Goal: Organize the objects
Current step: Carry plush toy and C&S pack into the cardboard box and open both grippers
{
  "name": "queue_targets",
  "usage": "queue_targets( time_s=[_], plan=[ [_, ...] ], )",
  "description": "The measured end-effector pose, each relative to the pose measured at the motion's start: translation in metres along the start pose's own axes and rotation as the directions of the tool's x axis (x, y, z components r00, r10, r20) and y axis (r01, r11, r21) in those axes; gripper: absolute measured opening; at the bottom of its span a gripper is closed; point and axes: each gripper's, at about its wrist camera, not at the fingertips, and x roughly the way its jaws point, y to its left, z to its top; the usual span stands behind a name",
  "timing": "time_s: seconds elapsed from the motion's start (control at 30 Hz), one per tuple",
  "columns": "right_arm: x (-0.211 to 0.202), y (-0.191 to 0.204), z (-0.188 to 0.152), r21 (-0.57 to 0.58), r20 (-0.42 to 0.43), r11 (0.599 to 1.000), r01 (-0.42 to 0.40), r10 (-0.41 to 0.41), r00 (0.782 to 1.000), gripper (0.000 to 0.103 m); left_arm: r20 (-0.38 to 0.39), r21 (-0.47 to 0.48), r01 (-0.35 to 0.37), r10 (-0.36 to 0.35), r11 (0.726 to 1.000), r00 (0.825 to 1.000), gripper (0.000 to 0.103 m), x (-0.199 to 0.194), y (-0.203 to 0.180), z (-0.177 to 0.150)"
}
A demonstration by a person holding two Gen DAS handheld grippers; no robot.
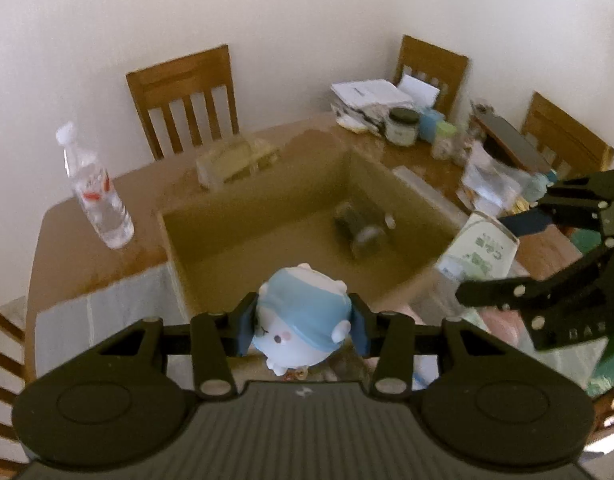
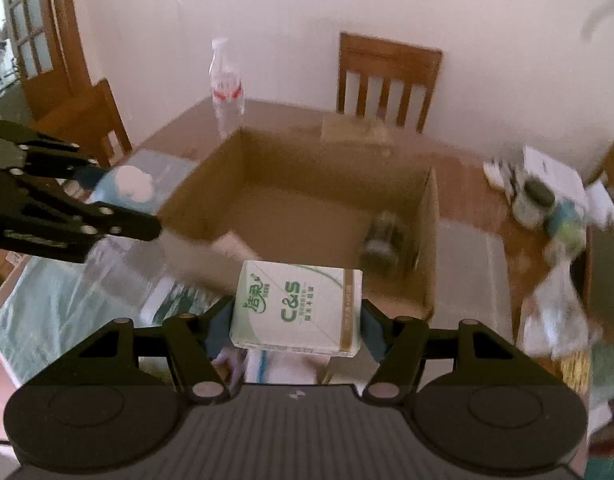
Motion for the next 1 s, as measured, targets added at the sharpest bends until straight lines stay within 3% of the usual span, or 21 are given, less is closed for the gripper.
queue_targets(
  time_s=[0.3,0.33,0.37,0.4,0.47,0.5,0.67,1.0],
  plan=[
    [0.045,-0.025,0.035,-0.051,-0.004,0.999,-0.007,0.006,1.000,0.070,-0.019,-0.058,-0.045,0.044,0.997,0.999,0.049,0.062,0.000,0.038],
    [0.050,-0.027,0.036,-0.050,-0.010,0.999,-0.020,0.019,1.000,0.071,-0.017,-0.066,-0.055,0.054,0.996,0.998,0.055,0.068,0.000,0.039],
    [0.054,-0.030,0.037,-0.049,-0.019,0.998,-0.045,0.044,0.999,0.075,-0.027,-0.074,-0.073,0.072,0.995,0.997,0.082,0.074,0.000,0.040],
    [0.057,-0.032,0.037,-0.041,-0.023,0.998,-0.049,0.048,0.999,0.080,-0.032,-0.086,-0.098,0.095,0.991,0.995,0.101,0.076,0.001,0.039],
    [0.058,-0.037,0.036,-0.024,-0.016,0.999,-0.046,0.046,0.999,0.100,-0.002,-0.118,-0.139,0.140,0.983,0.990,0.101,0.076,0.004,0.038],
    [0.057,-0.039,0.035,-0.018,-0.004,0.998,-0.053,0.053,0.999,0.103,-0.007,-0.129,-0.140,0.141,0.982,0.990,0.102,0.077,0.006,0.037],
    [0.053,-0.043,0.030,-0.012,0.002,0.999,-0.046,0.046,0.999,0.103,-0.039,-0.184,-0.151,0.146,0.971,0.989,0.102,0.073,0.012,0.032],
    [0.048,-0.042,0.006,-0.010,-0.006,0.998,-0.059,0.059,0.998,0.103,-0.021,-0.129,-0.227,0.226,0.965,0.974,0.102,0.046,-0.010,0.004]
  ],
)
